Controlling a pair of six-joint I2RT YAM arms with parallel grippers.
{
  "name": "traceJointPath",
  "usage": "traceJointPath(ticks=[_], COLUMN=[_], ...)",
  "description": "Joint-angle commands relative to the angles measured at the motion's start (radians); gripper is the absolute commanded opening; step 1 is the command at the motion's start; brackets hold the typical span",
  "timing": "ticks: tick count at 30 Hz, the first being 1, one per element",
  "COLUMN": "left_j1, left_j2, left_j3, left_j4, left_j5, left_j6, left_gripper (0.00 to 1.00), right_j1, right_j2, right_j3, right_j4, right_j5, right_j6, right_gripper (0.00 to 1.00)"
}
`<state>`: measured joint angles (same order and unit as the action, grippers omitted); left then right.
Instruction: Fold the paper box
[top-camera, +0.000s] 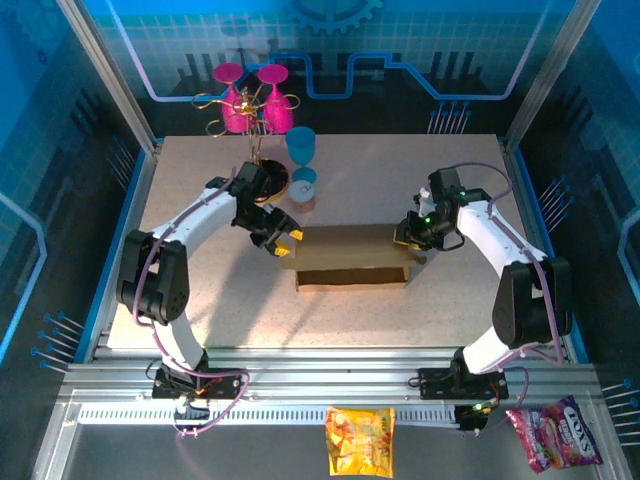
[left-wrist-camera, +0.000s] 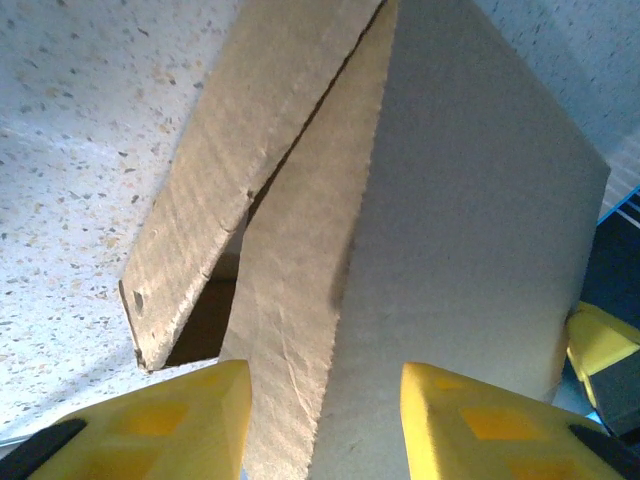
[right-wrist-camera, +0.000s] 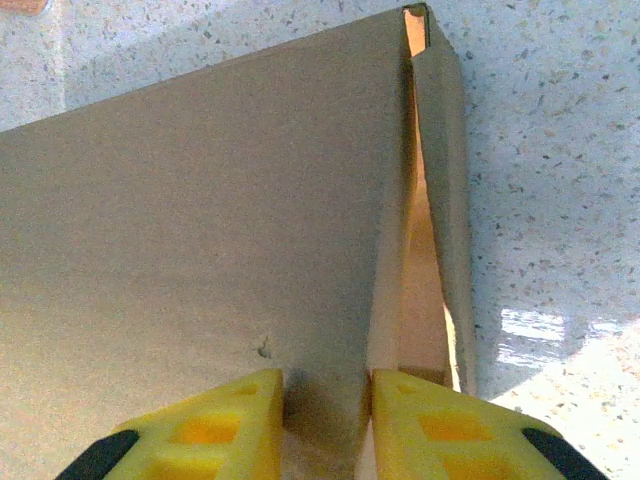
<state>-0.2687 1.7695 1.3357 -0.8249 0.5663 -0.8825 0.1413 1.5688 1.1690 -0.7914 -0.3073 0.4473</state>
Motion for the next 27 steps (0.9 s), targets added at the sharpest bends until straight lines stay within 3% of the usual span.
traceJointPath(ticks=[1,11,18,23,27], left_j1=[-0.027,-0.056,-0.07,-0.076,-0.076], left_j2=[0.022,0.028,0.032,0.038,0.03], left_j3=[-0.025,-0.098,-0.158,-0.193,-0.214], left_j4=[0.0,-0.009,0.078,0.109,0.121], left_j5=[-0.036,-0.148,-0.149,-0.166,-0.188], left_j6=[0.041,0.104,0.121,0.137,0.159], left_gripper=[0.44,0.43,0.43,0.38,0.25], right_j1=[0.02,0.034,0.039,0.014,-0.03], right_j2=[-0.036,-0.052,-0.055,-0.066,-0.084], right_j3=[-0.018,-0.092,-0.12,-0.13,-0.159], right_j4=[-0.005,-0.006,-0.001,0.018,0.061], right_j5=[0.028,0.1,0.106,0.073,-0.002], right_j6=[-0.027,-0.081,-0.092,-0.106,-0.135], right_gripper=[0.29,0.29,0.31,0.45,0.61])
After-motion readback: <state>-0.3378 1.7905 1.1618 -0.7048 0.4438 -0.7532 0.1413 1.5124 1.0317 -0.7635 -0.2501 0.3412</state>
